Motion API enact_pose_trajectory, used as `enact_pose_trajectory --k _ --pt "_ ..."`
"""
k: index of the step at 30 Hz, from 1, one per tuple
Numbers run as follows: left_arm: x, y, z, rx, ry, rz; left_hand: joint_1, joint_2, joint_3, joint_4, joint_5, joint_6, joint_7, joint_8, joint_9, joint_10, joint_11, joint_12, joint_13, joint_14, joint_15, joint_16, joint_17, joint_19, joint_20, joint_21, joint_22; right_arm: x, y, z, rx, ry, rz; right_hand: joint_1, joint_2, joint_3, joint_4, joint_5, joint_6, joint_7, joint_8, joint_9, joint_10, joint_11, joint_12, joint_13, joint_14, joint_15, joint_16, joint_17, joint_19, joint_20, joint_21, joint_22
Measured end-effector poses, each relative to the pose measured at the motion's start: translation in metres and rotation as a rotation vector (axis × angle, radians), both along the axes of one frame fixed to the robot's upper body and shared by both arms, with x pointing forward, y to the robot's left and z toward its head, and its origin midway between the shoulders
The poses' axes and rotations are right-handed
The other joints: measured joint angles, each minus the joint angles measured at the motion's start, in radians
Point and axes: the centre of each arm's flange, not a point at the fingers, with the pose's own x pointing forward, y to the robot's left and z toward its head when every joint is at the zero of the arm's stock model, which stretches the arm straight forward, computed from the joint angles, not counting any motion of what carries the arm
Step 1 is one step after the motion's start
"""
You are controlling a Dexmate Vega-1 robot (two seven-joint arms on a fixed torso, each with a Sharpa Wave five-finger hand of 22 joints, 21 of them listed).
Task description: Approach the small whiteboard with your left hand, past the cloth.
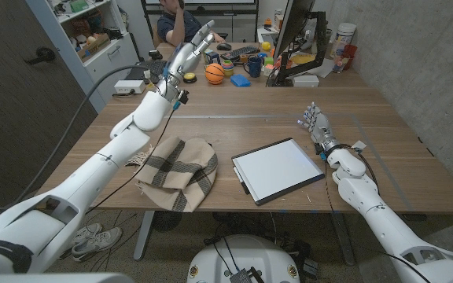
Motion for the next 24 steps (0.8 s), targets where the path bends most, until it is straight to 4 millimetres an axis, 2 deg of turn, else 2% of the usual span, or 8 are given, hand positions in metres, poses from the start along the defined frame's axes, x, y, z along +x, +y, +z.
enact_pose_trajectory --k 15,24 --pt "-0.011 -0.034 0.015 0.178 -0.103 0.058 -0.002 -0.02 -0.012 -0.012 0.004 -0.022 -0.004 -0.007 0.0 -0.013 -0.013 -0.005 0.0 -0.011 -0.003 -0.008 0.0 -0.018 0.018 -0.011 0.0 0.003 0.0 0.0 -0.001 0.0 0.01 0.0 0.0 -0.005 0.005 0.0 0.0 0.0 0.0 0.0 0.0 0.0 0.0 0.0 0.0 0.0 -0.004 0.0 0.0 0.0 -0.004 0.0" --pt "-0.013 -0.053 0.017 0.27 -0.141 0.05 -0.004 -0.025 -0.017 -0.016 0.004 -0.034 -0.005 -0.01 0.0 -0.031 -0.024 -0.005 0.0 -0.021 -0.003 -0.008 0.003 -0.018 0.018 -0.015 0.003 0.004 0.0 0.001 -0.001 -0.001 0.011 0.0 0.0 -0.005 0.004 0.0 0.0 0.0 0.0 0.0 0.0 0.0 0.0 0.0 0.0 0.0 -0.004 0.0 0.0 0.0 -0.008 0.0"
